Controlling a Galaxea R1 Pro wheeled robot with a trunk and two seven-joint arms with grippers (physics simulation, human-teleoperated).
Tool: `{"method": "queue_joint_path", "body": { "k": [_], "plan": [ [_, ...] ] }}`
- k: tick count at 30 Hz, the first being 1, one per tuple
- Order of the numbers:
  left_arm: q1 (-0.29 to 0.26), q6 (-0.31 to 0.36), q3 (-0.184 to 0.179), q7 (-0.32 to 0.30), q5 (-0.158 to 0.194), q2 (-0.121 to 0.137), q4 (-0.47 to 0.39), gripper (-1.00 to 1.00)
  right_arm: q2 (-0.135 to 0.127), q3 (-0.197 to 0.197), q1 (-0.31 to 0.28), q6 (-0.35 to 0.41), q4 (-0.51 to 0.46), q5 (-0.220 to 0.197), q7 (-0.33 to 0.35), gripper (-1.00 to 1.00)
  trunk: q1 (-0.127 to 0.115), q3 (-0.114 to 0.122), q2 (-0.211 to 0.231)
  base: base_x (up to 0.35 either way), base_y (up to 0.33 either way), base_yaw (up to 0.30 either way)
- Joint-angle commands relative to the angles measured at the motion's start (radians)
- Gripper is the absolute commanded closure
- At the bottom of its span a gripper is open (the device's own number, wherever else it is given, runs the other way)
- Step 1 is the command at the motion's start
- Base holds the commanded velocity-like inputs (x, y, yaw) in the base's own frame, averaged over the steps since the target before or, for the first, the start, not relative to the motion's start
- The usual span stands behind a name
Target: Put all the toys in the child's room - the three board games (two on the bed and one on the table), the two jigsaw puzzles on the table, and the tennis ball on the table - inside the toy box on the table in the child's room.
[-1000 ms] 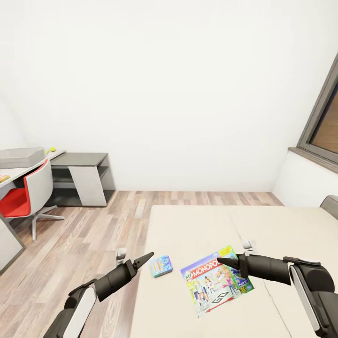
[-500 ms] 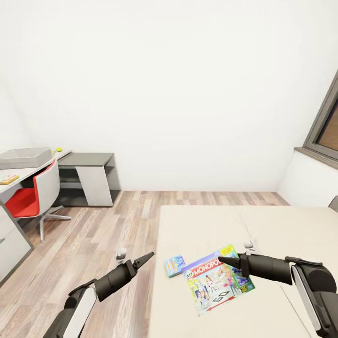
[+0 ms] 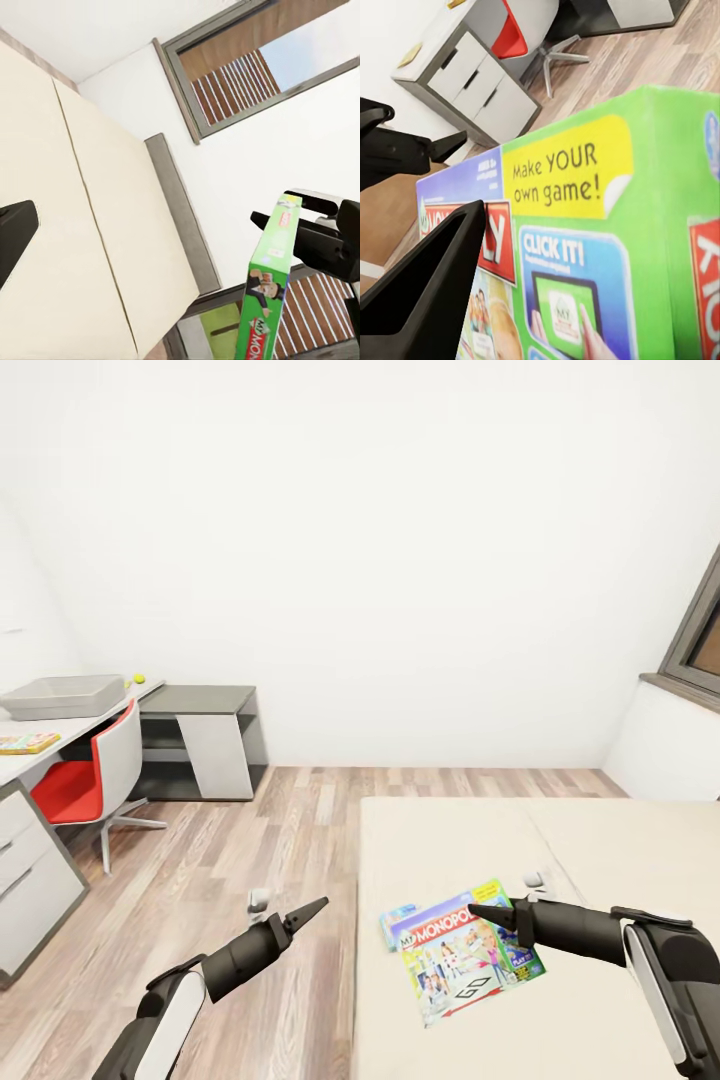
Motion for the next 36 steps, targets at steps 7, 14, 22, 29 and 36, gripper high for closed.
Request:
{"method": "queue_joint_path", "body": {
  "k": [7, 14, 22, 29, 36],
  "plan": [
    [-0.001, 0.007, 0.000, -0.001, 0.004, 0.000, 0.000, -1.00, -0.002, -0.002, -0.001, 0.011, 0.001, -0.007, -0.004, 1.00, 0.001, -0.002, -0.002, 0.000, 0.264, 0.000],
    [-0.001, 0.007, 0.000, -0.001, 0.003, 0.000, 0.000, -1.00, -0.003, -0.002, -0.001, 0.011, 0.001, -0.008, -0.004, 1.00, 0.001, -0.002, -0.002, 0.000, 0.264, 0.000],
    [-0.001, 0.007, 0.001, 0.000, 0.005, 0.000, 0.000, -1.00, -0.003, -0.002, -0.001, 0.010, 0.002, -0.008, -0.004, 1.00, 0.001, -0.002, -0.002, 0.000, 0.264, 0.000],
    [-0.001, 0.007, 0.001, 0.000, 0.005, 0.000, 0.000, -1.00, -0.003, -0.003, -0.001, 0.010, 0.002, -0.008, -0.005, 1.00, 0.001, -0.002, -0.002, 0.000, 0.264, 0.000],
    [-0.001, 0.007, 0.001, 0.000, 0.005, 0.000, 0.000, -1.00, -0.003, -0.003, -0.001, 0.010, 0.002, -0.008, -0.004, 1.00, 0.001, -0.002, -0.002, 0.000, 0.264, 0.000]
  ]
}}
